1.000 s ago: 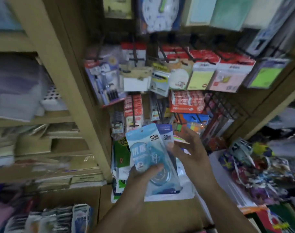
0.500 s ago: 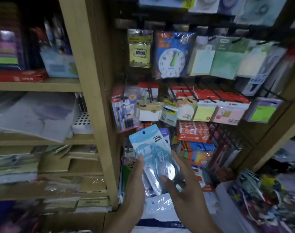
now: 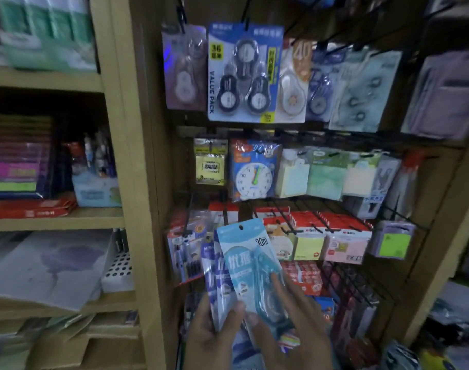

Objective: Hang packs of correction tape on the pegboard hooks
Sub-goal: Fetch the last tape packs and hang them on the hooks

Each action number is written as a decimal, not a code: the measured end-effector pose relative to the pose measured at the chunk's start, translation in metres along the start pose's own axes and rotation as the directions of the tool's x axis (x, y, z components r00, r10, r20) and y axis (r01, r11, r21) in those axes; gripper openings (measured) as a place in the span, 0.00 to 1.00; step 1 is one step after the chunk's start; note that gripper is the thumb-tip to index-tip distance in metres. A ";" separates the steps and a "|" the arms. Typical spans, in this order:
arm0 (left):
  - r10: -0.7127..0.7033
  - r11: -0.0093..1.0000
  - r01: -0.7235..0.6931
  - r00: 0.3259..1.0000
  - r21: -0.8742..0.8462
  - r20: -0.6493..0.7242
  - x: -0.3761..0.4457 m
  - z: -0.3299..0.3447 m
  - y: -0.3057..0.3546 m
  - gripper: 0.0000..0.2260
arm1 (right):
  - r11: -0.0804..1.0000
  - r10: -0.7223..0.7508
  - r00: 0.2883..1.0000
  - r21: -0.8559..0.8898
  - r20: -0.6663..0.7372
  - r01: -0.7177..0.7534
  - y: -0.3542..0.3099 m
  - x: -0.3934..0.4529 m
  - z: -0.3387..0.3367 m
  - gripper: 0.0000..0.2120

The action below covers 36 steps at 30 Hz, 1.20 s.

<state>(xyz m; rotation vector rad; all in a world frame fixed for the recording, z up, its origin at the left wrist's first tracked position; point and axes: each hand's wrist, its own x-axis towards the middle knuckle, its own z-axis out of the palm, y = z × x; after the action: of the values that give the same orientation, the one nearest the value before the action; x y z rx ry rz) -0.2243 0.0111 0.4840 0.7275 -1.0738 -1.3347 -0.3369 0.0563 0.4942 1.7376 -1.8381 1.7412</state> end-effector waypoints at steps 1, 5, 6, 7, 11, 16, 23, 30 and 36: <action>0.029 0.999 -0.028 0.999 0.027 -0.039 0.024 -0.010 -0.028 0.22 | 1.000 0.017 0.999 0.022 -0.042 -0.016 -0.004 0.011 -0.002 0.31; 0.060 0.978 -0.044 0.995 0.205 -0.076 0.062 -0.012 -0.036 0.29 | 0.987 -0.163 0.981 -0.008 -0.107 0.163 -0.010 0.042 -0.024 0.34; 0.050 0.988 -0.053 0.998 0.148 0.023 0.056 0.011 0.003 0.24 | 0.988 -0.140 0.982 0.047 -0.130 0.147 -0.014 0.047 -0.031 0.31; 0.064 0.986 -0.078 0.993 0.148 0.096 0.048 0.032 0.042 0.21 | 0.985 -0.114 0.983 0.112 -0.141 0.130 -0.016 0.053 -0.038 0.28; 0.110 0.990 -0.129 0.963 0.062 0.246 0.036 0.062 0.111 0.22 | 0.980 -0.079 0.997 0.182 -0.012 0.080 -0.032 0.080 -0.058 0.27; 0.174 0.972 -0.204 0.959 0.118 0.223 0.054 0.082 0.134 0.37 | 0.989 -0.059 0.998 0.137 -0.031 0.063 -0.035 0.122 -0.080 0.24; 0.235 0.957 -0.269 0.938 0.108 0.255 0.073 0.122 0.161 0.27 | 0.997 -0.062 0.935 0.014 -0.348 0.071 -0.017 0.226 -0.103 0.26; 0.270 0.936 -0.315 0.928 0.156 0.258 0.089 0.149 0.182 0.16 | 0.972 -0.097 0.926 -0.235 -0.366 0.009 -0.013 0.315 -0.122 0.28; 0.275 0.932 -0.328 0.916 0.152 0.291 0.093 0.156 0.188 0.20 | 0.956 -0.097 0.940 -0.293 -0.328 -0.003 -0.006 0.322 -0.120 0.28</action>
<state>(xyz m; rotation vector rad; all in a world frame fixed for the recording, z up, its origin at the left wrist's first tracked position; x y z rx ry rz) -0.3001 -0.0283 0.7304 0.5057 -1.4877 -1.0840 -0.5194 -0.0608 0.7603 1.2699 -1.7732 1.5396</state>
